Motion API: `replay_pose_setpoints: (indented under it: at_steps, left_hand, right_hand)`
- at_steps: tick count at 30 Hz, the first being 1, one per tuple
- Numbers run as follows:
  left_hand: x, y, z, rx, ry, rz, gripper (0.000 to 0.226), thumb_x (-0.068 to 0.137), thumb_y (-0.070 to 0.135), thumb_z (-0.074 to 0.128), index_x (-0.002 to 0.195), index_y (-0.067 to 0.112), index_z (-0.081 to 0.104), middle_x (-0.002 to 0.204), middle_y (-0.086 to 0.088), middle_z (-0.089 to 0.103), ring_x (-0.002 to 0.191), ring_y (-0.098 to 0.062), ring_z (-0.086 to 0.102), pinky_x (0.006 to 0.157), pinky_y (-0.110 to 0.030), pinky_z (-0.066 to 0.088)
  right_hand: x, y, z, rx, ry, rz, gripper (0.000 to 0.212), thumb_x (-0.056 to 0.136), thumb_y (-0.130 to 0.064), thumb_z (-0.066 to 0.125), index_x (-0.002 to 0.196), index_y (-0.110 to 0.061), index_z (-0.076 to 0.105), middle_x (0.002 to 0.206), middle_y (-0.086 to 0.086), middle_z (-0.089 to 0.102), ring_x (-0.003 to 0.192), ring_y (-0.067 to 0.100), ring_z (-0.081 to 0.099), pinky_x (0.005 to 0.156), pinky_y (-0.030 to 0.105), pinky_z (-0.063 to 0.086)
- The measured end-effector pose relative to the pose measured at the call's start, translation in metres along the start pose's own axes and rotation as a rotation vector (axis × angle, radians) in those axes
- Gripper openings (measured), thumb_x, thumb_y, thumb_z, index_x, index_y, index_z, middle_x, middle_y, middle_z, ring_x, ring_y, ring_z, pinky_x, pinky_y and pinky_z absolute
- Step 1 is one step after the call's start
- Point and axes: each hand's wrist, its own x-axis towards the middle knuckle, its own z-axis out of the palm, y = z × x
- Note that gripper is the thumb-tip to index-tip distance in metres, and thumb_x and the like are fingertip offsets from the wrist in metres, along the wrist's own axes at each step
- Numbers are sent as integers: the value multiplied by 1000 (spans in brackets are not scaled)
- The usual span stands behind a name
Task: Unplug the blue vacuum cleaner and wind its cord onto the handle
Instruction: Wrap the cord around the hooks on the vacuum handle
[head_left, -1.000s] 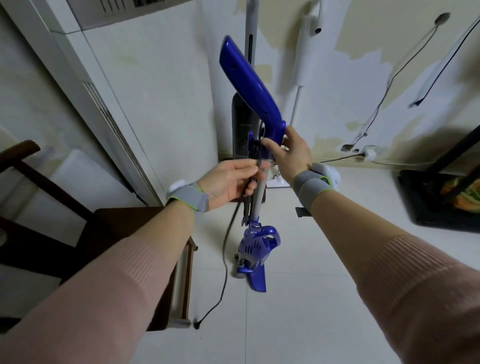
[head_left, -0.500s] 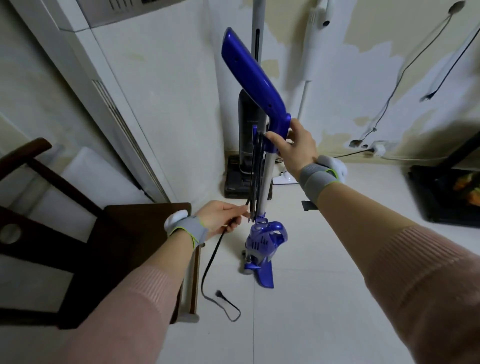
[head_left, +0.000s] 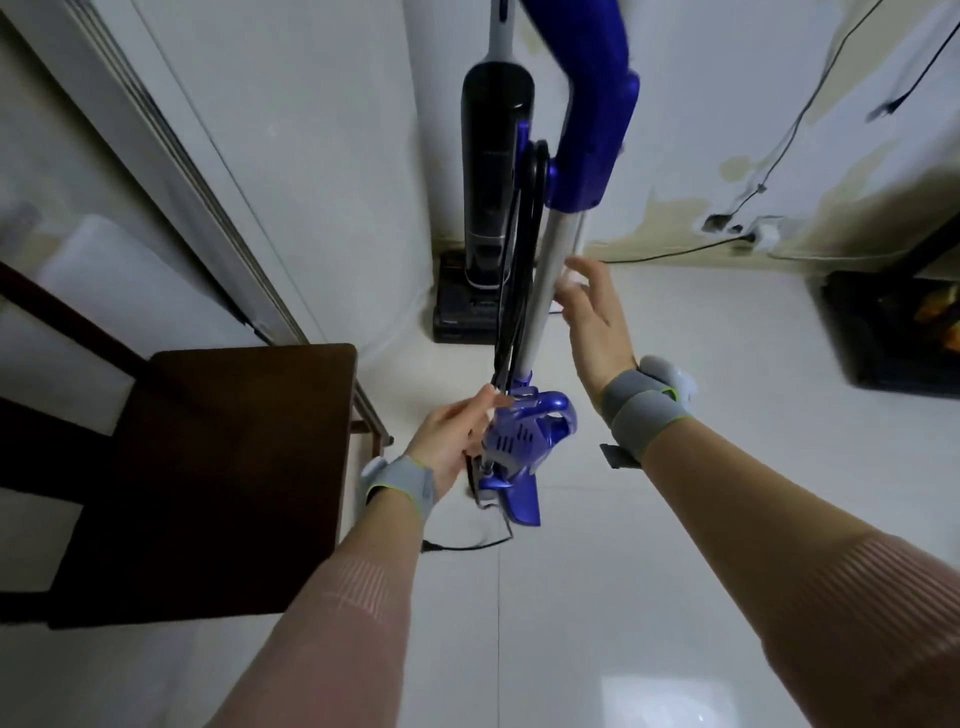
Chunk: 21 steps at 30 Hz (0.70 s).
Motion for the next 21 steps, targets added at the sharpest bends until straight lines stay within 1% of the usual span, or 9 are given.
replay_pose_setpoints:
  at_steps: [2,4,6,8,10,12,15,18,21]
  left_hand:
    - [9,-8,-3,-197,-45,15,31,99,17,41,87,12,70,60,4,36,47,-4,34,53,-18,28]
    - [13,-17,-5,-254,-58,11,25,99,11,41,89,7,64,57,6,46,55,-6,40,56,-14,38]
    - [18,-30,-8,-132,1,8,27,96,19,50,74,9,63,47,6,47,49,-7,42,59,-20,38]
    - [24,-33,-10,100,131,-31,41,88,40,60,56,15,55,37,7,39,41,-11,36,58,-25,33]
    - [31,-38,-12,215,245,-60,50,82,54,60,51,16,50,32,8,34,40,-14,31,53,-26,31]
    - [39,-51,-13,158,173,-70,48,88,52,52,59,15,61,35,10,33,42,-12,30,53,-25,30]
    - [44,-86,-11,-2,29,-66,46,97,41,42,76,13,72,48,9,27,47,-9,27,55,-23,23]
    - [49,-112,-24,125,61,-66,44,97,39,42,75,11,68,40,12,30,40,-4,27,48,-16,26]
    - [52,-125,-39,183,25,-108,42,98,37,41,80,10,67,39,12,31,37,-2,27,48,-18,23]
  right_hand:
    - [-11,24,2,-50,-82,21,52,87,10,42,134,-11,39,111,0,56,101,10,51,71,-2,40]
    - [-18,41,2,-75,-176,26,67,81,19,47,138,-11,33,113,-3,49,106,7,44,69,-8,36]
    - [-16,51,2,-64,-243,38,78,78,16,59,142,-15,26,117,-4,44,108,3,39,66,-11,33]
    - [-12,59,2,-88,-284,51,88,75,4,71,144,-21,22,122,-7,42,113,1,36,66,-14,29]
    - [-5,67,2,-118,-298,67,94,71,-8,79,144,-26,21,129,-8,43,119,0,35,69,-14,28]
    - [1,75,4,-175,-248,55,90,69,-15,82,140,-24,28,131,-4,49,118,2,40,69,-11,31]
    - [9,90,10,-214,-142,63,63,72,-21,79,126,-15,48,120,2,60,106,10,53,74,-2,41]
    - [14,105,17,-207,-92,72,46,75,-29,76,113,-10,57,104,5,68,96,17,65,87,30,54]
    - [19,113,26,-331,43,-4,36,78,-33,71,103,-9,58,83,-3,65,82,16,64,82,33,54]
